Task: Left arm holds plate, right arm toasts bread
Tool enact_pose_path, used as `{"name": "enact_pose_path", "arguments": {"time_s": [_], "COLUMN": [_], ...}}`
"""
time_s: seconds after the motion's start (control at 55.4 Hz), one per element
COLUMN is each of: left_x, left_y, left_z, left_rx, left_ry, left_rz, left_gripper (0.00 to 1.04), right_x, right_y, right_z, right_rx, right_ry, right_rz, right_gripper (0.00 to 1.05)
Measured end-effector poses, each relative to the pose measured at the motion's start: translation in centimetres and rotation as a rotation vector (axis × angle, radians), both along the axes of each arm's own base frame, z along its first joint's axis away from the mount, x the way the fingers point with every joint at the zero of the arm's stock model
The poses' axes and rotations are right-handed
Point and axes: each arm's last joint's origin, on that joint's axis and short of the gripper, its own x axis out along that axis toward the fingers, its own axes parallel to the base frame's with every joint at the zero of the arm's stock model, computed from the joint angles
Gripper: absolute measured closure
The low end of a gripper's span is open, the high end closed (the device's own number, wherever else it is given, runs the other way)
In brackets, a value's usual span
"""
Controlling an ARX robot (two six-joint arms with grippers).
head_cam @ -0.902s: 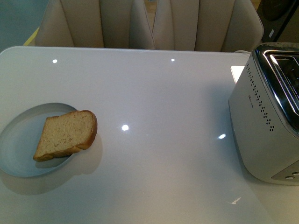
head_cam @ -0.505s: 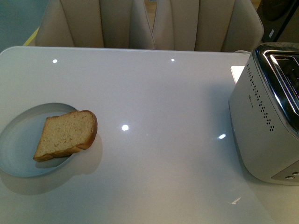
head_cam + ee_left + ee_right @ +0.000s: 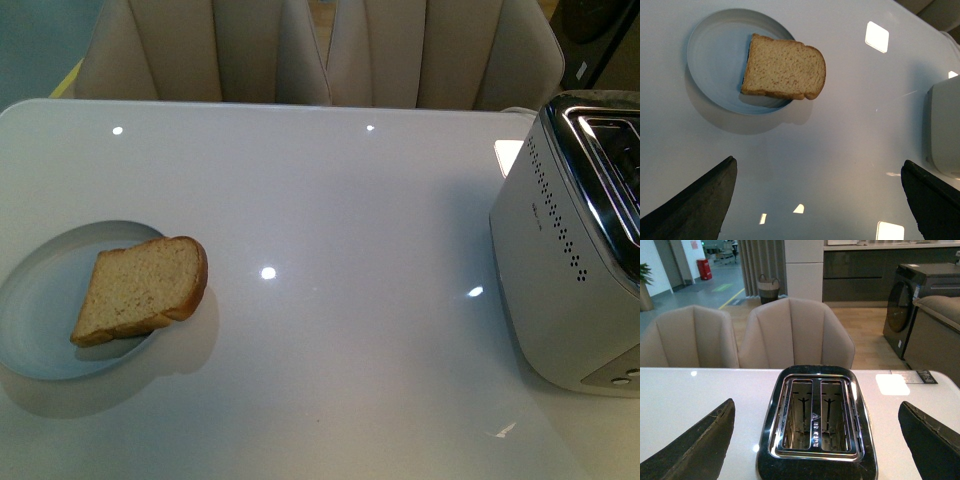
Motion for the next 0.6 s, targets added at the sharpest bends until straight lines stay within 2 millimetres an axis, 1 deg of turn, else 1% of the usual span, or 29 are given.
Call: {"name": "enact_pose_path", "arguments": {"time_s": [0.09,0.144,0.307,0.361,0.415,0.487,0.523,0.596], "left_x": [1.4,2.3,6.1,8.5,10.4,12.2,13.2,14.6], "left_y": [0.4,0.8,2.4,3.3,4.0,4.9,5.5,6.3], "left_z": [0.7,0.8,-0.2,-1.2,-2.3,-3.7,-4.8,-6.6], "left_rx": [0.000,0.017,0.113,0.164,0.204,0.239,0.263,0.280], "left_ry": [-0.043,-0.061,-0.099,-0.115,-0.119,-0.105,-0.085,-0.042], "left_rz": [0.001,0.006,0.007,-0.003,-0.005,0.000,0.014,0.032], "left_gripper": [0.07,0.07,0.07,0.07,0.07,0.07,0.07,0.07], "right_x": [0.0,0.0,0.0,0.0,0.0,0.0,0.0,0.0], "right_y": [0.0,0.0,0.0,0.0,0.0,0.0,0.0,0.0], "right_z": [0.0,0.0,0.0,0.0,0.0,0.0,0.0,0.0], "right_rx": [0.000,0.000,0.000,0.000,0.000,0.000,0.000,0.000], "right_ry": [0.000,0.000,0.000,0.000,0.000,0.000,0.000,0.000], "right_rz": [0.000,0.000,0.000,0.000,0.000,0.000,0.000,0.000], "right_gripper": [0.09,0.09,0.09,0.09,0.09,0.09,0.09,0.09]}}
